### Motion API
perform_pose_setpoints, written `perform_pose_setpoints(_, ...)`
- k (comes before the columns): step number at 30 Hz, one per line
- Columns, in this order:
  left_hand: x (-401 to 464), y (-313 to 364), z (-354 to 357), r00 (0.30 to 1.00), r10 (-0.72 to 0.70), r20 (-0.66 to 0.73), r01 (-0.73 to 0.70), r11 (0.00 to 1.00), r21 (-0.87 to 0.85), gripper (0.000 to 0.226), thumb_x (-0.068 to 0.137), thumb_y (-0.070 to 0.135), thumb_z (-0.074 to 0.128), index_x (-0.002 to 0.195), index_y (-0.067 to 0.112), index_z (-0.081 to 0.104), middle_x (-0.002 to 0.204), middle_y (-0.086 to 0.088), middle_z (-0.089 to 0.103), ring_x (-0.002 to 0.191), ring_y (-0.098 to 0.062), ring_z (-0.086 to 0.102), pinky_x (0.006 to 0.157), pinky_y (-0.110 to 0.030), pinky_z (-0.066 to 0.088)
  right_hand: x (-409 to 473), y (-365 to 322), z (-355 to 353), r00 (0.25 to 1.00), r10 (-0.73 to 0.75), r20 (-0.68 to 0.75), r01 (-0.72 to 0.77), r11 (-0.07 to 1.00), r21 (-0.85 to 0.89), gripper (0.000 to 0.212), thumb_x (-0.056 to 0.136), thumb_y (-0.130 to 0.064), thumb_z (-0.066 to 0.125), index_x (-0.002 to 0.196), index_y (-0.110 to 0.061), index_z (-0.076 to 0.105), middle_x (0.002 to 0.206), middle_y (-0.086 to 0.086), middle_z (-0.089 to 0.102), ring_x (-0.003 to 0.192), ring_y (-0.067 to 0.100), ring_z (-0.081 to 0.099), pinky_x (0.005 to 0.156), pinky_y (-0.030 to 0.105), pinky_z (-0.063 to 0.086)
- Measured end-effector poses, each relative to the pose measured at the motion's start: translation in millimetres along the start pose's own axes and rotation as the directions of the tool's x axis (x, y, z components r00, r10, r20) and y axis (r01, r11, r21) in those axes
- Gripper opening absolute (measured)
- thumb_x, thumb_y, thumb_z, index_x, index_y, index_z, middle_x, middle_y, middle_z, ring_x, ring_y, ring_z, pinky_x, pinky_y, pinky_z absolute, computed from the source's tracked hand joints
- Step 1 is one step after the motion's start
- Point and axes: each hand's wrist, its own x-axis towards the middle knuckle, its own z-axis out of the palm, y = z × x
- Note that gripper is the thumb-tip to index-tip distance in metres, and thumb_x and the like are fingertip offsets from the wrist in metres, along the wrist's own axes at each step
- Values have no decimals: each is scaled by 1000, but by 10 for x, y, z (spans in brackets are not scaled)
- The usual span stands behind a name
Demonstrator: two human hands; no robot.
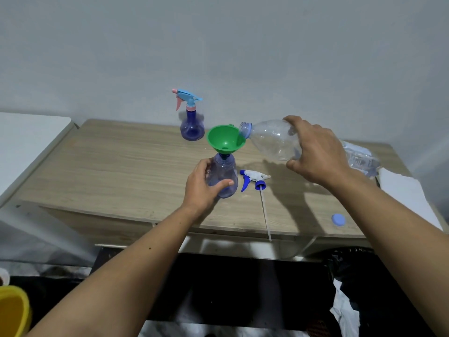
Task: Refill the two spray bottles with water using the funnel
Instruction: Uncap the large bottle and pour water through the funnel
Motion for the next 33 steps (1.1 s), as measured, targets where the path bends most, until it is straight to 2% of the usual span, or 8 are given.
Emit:
perform_pose_setpoints(6, 5, -11, -2, 1000, -7, -1, 7, 1000, -1, 70, 74, 29, 98, 133, 21, 61, 126, 6, 70, 117, -9, 65, 100, -27, 55, 57, -5, -24, 999, -35, -13, 34, 998, -56, 87, 74, -15, 80, 150, -25, 39, 130, 2, 65, 106, 36, 59, 92, 43, 44)
perform_pose_setpoints(17, 9, -24, 5, 1000, -13, 8, 13, 1000, 11, 72, 74, 32, 98, 135, 21, 60, 129, 5, 69, 121, -14, 64, 105, -37, 56, 170, 23, -40, 994, -105, -38, 97, 978, -187, 84, 71, -7, 77, 147, -23, 43, 118, 7, 68, 96, 38, 60, 91, 46, 44)
perform_pose_setpoints(26, -3, -6, -1, 1000, -9, 10, 9, 1000, 4, 70, 75, 30, 97, 134, 22, 60, 128, 7, 68, 119, -10, 65, 97, -23, 54, 157, 45, -8, 992, -115, -46, 105, 978, -178, 82, 71, -6, 77, 145, -22, 45, 118, 8, 68, 96, 39, 60, 91, 46, 44)
perform_pose_setpoints(33, -8, 19, -10, 1000, -9, 14, 9, 1000, 12, 70, 76, 29, 97, 135, 21, 59, 128, 6, 69, 117, -8, 65, 94, -17, 53, 181, 66, -3, 991, -126, -43, 116, 974, -195, 83, 70, -4, 75, 144, -23, 44, 116, 8, 68, 97, 39, 60, 93, 47, 45)
